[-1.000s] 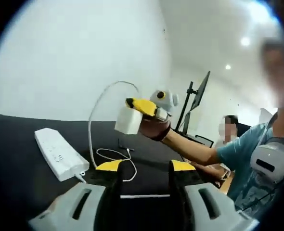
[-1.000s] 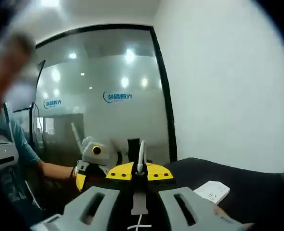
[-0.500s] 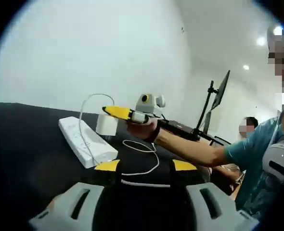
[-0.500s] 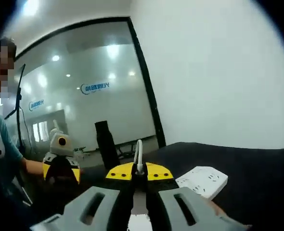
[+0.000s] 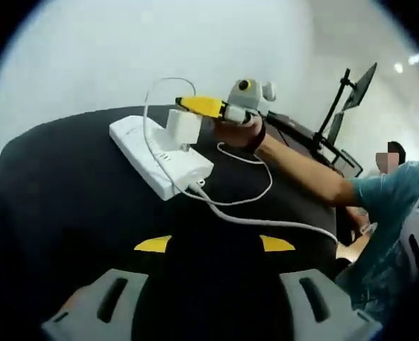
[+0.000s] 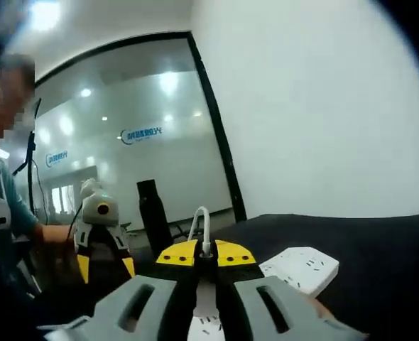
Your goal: Connect the charging cable to the phone, plug the charger into the socket, and turn on the power strip switch to charge the phone.
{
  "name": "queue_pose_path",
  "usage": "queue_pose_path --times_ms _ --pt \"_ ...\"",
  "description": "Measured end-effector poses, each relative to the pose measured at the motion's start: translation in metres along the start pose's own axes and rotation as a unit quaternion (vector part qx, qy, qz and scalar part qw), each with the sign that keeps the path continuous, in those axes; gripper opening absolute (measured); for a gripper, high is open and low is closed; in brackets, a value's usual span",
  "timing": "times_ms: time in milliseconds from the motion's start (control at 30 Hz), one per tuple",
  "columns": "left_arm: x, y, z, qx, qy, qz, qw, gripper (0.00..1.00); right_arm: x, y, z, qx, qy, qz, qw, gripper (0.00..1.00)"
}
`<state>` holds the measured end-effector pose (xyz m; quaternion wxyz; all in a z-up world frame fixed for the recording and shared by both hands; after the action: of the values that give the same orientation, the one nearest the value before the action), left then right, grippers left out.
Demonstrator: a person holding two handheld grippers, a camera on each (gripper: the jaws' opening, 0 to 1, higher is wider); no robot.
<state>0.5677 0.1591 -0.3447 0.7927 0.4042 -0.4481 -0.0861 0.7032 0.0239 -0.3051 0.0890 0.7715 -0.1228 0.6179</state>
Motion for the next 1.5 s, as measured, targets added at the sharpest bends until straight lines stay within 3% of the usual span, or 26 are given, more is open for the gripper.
queue_pose_path --times_ms 100,167,267,400,533,767,933,1500 --pt "0.008 0.002 0.006 -0.015 -0.021 -0.049 0.9985 0.34 0.000 0.000 0.000 0.007 -0.002 0.003 1.0000 0.06" --pt "0.014 0.005 0.001 -0.017 -0.035 -0.063 0.9973 0.33 -0.001 0.001 0.002 0.013 -0.002 0.004 0.9999 0.06" --pt "0.018 0.003 0.007 -0.022 -0.042 -0.050 0.9976 0.32 -0.001 -0.001 0.003 0.017 -0.004 0.005 0.9998 0.06" --pt "0.022 0.005 -0.001 -0.025 -0.032 -0.033 0.9986 0.30 -0.001 -0.004 0.002 0.025 0.001 0.004 0.9997 0.06" --pt "0.022 0.005 -0.004 -0.029 -0.030 -0.039 0.9984 0.29 -0.001 -0.003 0.003 0.022 0.002 0.003 0.9998 0.06" --pt "0.011 -0.006 0.022 -0.029 -0.035 -0.045 0.9980 0.28 0.007 -0.002 0.005 0.019 0.008 0.012 0.9997 0.06" --pt "0.016 -0.002 0.010 -0.031 -0.036 -0.049 0.9977 0.27 0.003 -0.002 0.005 0.021 0.007 0.004 0.9997 0.06" --pt "0.009 -0.009 0.026 -0.038 -0.044 -0.053 0.9969 0.27 0.002 -0.001 0.003 0.026 0.022 0.005 0.9994 0.06"
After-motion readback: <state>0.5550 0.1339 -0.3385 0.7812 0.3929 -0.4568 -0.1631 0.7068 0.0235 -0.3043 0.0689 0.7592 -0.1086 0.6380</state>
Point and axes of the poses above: the point that each gripper's makers call its tool centre point, and the gripper's own axes: y roughly backward along the fingers, z roughly to its right, x roughly out of its top, the point moved 4 cm from there along y, roughly backward along the fingers, and after that the axes turned 8 degrees about -z, right-handed, at the moved point
